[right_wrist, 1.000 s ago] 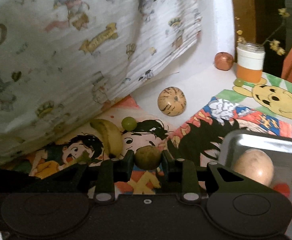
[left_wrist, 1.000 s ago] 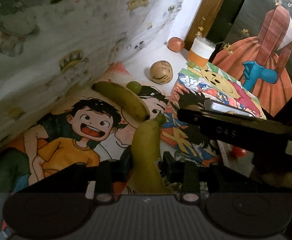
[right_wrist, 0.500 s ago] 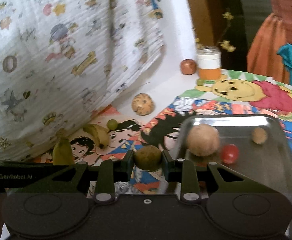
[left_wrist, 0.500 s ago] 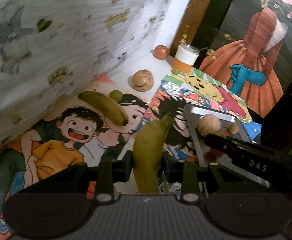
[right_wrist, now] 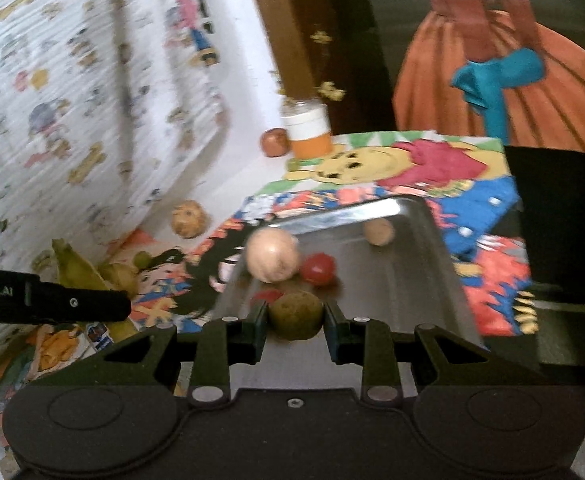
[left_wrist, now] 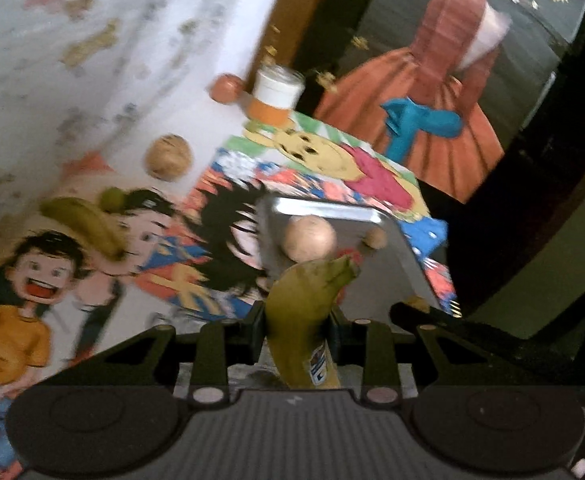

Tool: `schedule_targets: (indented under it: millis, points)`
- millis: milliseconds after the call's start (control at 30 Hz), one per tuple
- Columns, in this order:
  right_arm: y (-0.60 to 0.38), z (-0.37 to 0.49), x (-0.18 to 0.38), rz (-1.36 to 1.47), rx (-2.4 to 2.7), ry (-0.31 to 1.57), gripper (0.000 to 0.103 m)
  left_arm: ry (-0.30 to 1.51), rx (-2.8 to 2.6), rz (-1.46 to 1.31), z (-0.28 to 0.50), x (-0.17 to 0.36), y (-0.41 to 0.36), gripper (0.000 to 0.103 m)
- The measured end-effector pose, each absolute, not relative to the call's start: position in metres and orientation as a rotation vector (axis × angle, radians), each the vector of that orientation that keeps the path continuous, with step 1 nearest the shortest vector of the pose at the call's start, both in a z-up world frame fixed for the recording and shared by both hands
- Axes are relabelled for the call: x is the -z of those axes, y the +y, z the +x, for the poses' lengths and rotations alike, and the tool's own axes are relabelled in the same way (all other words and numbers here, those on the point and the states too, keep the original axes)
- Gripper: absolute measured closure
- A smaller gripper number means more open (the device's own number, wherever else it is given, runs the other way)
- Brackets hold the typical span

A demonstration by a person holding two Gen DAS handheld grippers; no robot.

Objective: Organize fruits
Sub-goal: 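Carry the banana in left tool while right tool carries brown fruit over tray, then lower banana onto tray and open left gripper while right gripper releases brown fruit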

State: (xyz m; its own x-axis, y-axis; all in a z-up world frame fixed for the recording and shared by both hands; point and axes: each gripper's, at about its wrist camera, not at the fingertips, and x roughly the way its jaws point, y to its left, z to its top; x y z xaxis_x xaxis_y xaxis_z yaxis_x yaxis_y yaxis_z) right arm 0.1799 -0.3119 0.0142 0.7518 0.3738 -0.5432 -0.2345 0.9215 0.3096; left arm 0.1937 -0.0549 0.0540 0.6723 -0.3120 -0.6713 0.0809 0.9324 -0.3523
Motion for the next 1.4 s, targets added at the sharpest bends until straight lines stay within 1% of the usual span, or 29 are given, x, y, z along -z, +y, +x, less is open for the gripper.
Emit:
schedule_targets:
  millis: [233, 433, 867, 1400]
  points:
    - [-0.334, 0.175, -0.001, 0.268, -0.287, 0.653, 0.071, 0.904, 0.307, -0.292, 0.217, -0.039, -0.087, 0.069]
    - [-0.336, 0.174, 0.007, 0.248, -0.252, 0.651, 0.071, 0.929, 0.299, -0.297, 0.236, -0.031, -0.095, 0.069]
    - [-0.326, 0.180, 0.015, 0.221, -0.253, 0.673, 0.071, 0.964, 0.276, -0.354, 0.262, -0.007, -0.092, 0.069]
    - [-0.319, 0.183, 0.020, 0.211, -0.267, 0.682, 0.070, 0.971, 0.242, -0.373, 0.265, 0.001, -0.088, 0.067]
